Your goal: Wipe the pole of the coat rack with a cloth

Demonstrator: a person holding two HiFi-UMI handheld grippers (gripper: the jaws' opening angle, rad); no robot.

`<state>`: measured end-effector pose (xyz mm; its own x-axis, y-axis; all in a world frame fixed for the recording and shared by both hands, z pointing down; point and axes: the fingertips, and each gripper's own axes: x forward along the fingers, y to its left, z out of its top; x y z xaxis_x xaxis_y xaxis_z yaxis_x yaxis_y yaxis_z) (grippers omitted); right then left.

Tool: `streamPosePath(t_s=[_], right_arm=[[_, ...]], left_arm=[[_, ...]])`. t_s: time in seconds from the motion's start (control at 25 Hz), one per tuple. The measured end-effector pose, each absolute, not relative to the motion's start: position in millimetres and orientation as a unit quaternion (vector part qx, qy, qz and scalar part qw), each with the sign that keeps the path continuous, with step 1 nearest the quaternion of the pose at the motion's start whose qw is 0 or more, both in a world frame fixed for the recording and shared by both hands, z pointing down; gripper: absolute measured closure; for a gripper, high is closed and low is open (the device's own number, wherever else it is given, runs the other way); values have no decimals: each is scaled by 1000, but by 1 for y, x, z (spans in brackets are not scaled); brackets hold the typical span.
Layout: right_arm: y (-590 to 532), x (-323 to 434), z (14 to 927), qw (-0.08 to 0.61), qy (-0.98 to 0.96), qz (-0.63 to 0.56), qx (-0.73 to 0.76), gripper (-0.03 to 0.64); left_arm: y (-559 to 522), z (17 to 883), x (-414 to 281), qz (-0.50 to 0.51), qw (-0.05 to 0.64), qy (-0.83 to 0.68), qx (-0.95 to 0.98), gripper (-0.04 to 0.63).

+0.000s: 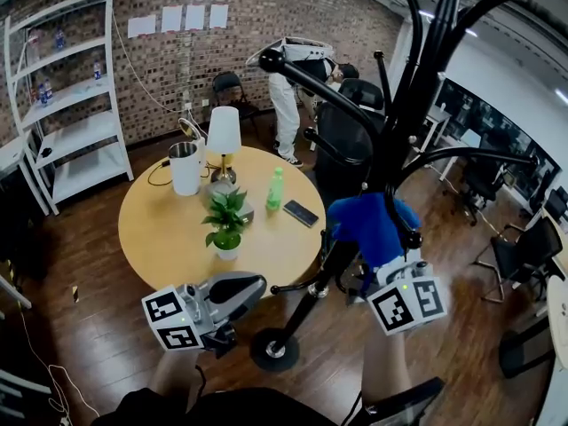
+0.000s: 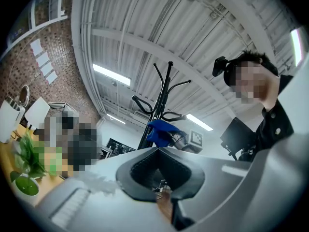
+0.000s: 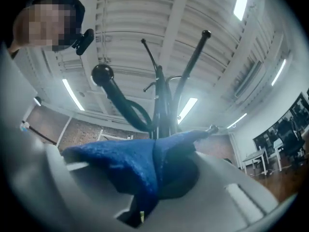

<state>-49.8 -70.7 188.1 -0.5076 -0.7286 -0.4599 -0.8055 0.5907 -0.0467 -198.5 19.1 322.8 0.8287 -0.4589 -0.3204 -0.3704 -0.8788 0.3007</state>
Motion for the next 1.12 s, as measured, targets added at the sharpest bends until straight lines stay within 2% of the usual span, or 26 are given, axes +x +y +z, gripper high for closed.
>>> streamPosePath(t_s=[0.12, 0.32, 1.12], right_arm=[[-70, -51, 184, 227, 862, 94, -444, 589], [-72, -50, 227, 214, 863, 68, -452, 589], [-80, -57, 511, 33, 863, -137, -486, 589]], left_arm=[[20, 323, -199, -195, 112, -217, 950, 594], [18, 325, -197, -193, 116, -215, 950, 594], [20, 333, -170, -170, 130, -195, 957, 594]])
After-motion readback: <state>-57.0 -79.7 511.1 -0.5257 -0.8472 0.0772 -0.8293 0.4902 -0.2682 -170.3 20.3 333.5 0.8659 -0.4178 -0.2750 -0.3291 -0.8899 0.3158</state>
